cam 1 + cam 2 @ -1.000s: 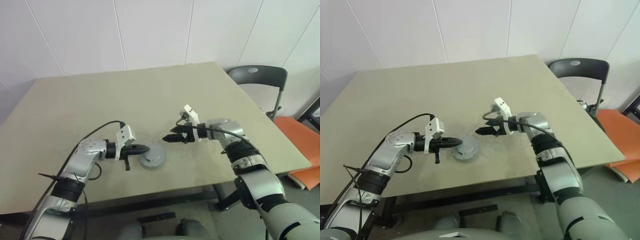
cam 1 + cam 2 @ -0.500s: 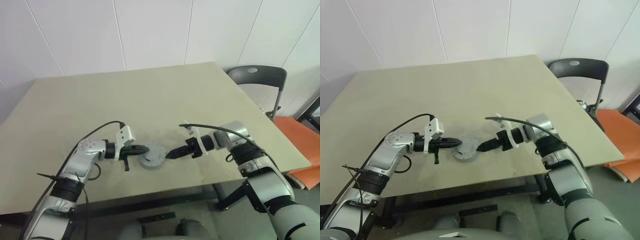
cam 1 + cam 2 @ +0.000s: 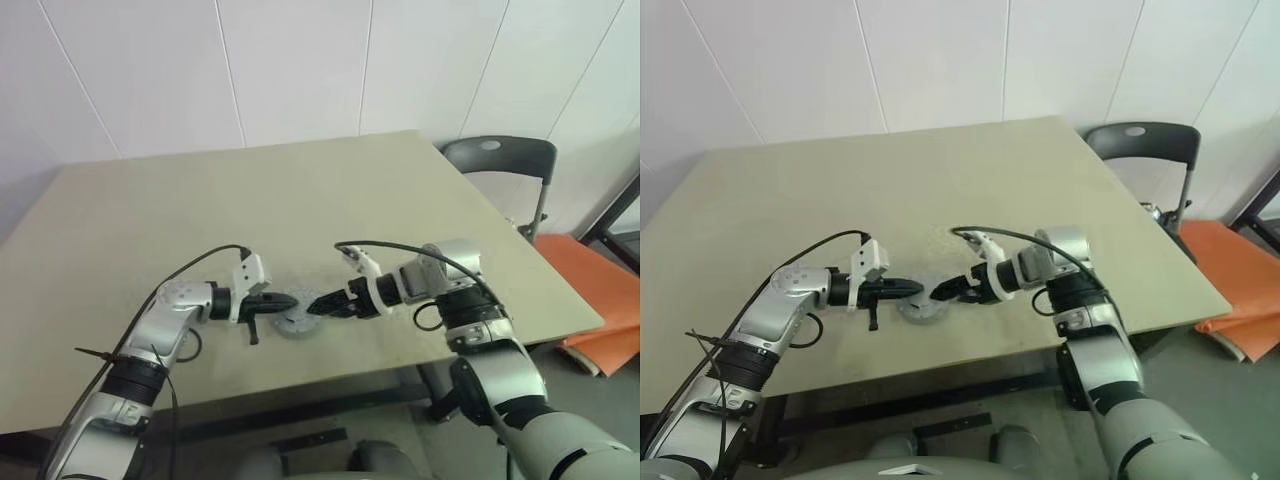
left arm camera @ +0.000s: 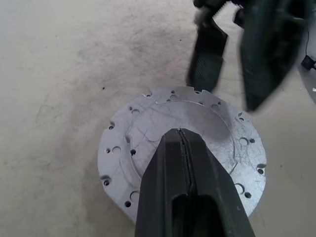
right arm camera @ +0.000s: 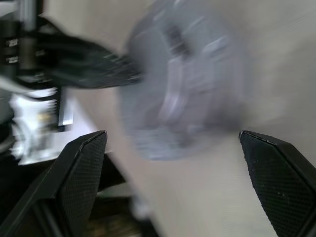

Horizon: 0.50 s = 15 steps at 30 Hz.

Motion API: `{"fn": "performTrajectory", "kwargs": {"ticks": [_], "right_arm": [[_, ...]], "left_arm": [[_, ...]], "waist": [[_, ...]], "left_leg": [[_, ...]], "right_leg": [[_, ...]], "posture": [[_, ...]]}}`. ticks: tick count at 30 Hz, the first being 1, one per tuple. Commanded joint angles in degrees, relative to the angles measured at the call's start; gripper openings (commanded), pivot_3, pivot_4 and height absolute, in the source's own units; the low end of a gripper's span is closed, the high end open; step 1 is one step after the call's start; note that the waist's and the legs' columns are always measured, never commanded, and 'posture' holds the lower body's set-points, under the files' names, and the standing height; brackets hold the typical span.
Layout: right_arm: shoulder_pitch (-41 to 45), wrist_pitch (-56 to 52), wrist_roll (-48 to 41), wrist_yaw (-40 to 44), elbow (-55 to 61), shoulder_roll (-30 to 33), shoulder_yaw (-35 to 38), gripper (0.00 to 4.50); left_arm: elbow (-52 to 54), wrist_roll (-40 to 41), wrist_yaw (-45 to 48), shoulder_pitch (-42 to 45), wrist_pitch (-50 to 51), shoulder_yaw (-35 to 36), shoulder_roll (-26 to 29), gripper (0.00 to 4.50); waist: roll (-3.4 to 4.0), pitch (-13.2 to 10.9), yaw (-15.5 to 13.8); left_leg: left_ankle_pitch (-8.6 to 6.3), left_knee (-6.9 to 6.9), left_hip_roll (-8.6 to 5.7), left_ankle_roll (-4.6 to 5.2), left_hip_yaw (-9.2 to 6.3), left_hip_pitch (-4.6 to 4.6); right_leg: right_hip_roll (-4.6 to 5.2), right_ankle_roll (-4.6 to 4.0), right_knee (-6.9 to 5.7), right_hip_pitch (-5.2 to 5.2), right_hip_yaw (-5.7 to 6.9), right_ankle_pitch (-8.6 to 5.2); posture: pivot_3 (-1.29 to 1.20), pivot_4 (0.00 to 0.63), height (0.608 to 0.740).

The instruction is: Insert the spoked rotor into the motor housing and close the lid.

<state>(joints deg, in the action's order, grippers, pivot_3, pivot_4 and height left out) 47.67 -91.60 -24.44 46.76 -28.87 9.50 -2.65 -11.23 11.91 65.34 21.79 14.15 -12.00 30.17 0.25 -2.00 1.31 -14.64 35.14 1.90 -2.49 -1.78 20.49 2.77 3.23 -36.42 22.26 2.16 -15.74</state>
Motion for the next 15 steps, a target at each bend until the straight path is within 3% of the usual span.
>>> {"fn": "performTrajectory", "kwargs": {"ticks": [1,3,6,15], "right_arm": [[3.1,-0.9,-12.8,-2.1,-4.2,-2.6,1.2,4.49],[3.5,-0.9,-16.5,-5.2,-4.6,-4.2,3.6,4.49],[2.9,-0.9,-20.3,-10.1,-3.9,-5.1,6.4,3.96],[2.4,-0.9,-23.7,-19.7,-2.4,-6.5,16.3,1.10]], "left_arm": [[-2.5,-2.8,0.3,-1.2,1.1,-3.3,0.1,0.00],[-2.7,-3.1,0.2,-1.2,0.7,-3.3,0.2,0.00],[-4.2,-4.2,-1.5,-0.5,-2.0,-2.8,0.0,0.00],[-8.6,-4.6,-6.6,0.3,-7.7,0.1,-1.4,0.00]], "waist": [[-0.02,0.0,0.2],[-0.01,-0.1,1.1],[-0.05,-0.1,1.5],[-0.13,-0.2,1.2]], "left_leg": [[0.00,-0.01,0.01,0.00,0.03,-0.01],[-0.01,-0.03,0.02,0.02,0.07,0.01],[-0.06,-0.05,0.03,0.11,0.13,0.04],[-0.06,0.25,-0.05,0.13,0.00,-0.13]], "right_leg": [[-0.03,-0.01,-0.01,0.03,-0.08,0.01],[-0.07,-0.01,-0.02,0.07,-0.18,0.05],[-0.16,0.05,-0.15,0.25,-0.40,0.13],[-0.19,-0.13,-0.61,0.28,-0.47,-0.03]], "posture": [[0.00,0.000,0.740],[0.00,0.000,0.740],[0.00,0.000,0.740],[0.00,0.000,0.740]]}}
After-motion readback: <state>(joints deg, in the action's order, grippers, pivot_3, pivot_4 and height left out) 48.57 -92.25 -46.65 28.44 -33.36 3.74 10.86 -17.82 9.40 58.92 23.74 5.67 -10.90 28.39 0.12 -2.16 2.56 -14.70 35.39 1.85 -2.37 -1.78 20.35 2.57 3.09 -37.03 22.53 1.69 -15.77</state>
